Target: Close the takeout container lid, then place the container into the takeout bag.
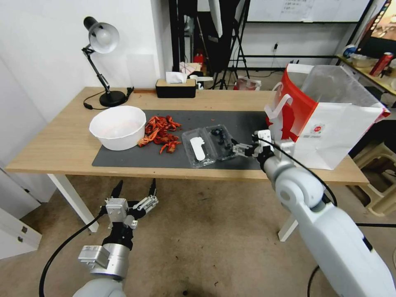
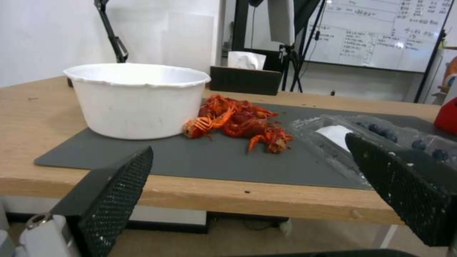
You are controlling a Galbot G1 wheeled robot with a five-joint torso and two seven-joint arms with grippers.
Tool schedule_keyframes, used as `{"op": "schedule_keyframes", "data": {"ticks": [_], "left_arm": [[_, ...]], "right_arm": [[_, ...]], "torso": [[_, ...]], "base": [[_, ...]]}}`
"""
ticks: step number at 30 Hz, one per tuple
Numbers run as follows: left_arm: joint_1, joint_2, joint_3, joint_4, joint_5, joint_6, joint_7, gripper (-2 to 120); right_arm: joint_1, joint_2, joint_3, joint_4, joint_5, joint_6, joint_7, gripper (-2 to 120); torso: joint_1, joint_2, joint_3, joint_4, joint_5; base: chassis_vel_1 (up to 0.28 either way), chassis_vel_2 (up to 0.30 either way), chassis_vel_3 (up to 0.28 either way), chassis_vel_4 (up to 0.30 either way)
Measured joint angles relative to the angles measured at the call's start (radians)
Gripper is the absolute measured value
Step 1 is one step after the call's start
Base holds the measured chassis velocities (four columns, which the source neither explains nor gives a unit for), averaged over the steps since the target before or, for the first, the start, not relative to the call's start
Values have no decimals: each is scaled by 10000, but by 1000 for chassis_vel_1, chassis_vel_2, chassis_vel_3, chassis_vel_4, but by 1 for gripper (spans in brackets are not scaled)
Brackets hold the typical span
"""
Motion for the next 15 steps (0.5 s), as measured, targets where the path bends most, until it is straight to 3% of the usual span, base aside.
{"op": "schedule_keyframes", "data": {"ticks": [5,15], "left_arm": [[46,-70,-59,23,0,-51,0,100],[60,-105,-150,137,3,-105,-1,100]], "right_arm": [[966,-128,-950,-738,198,-61,476,100],[1505,-123,-2050,-1563,308,-33,964,100]], "torso": [[0,0,-1,2,-2],[0,0,-2,1,1]], "base": [[0,0,0,0],[0,0,0,0]]}}
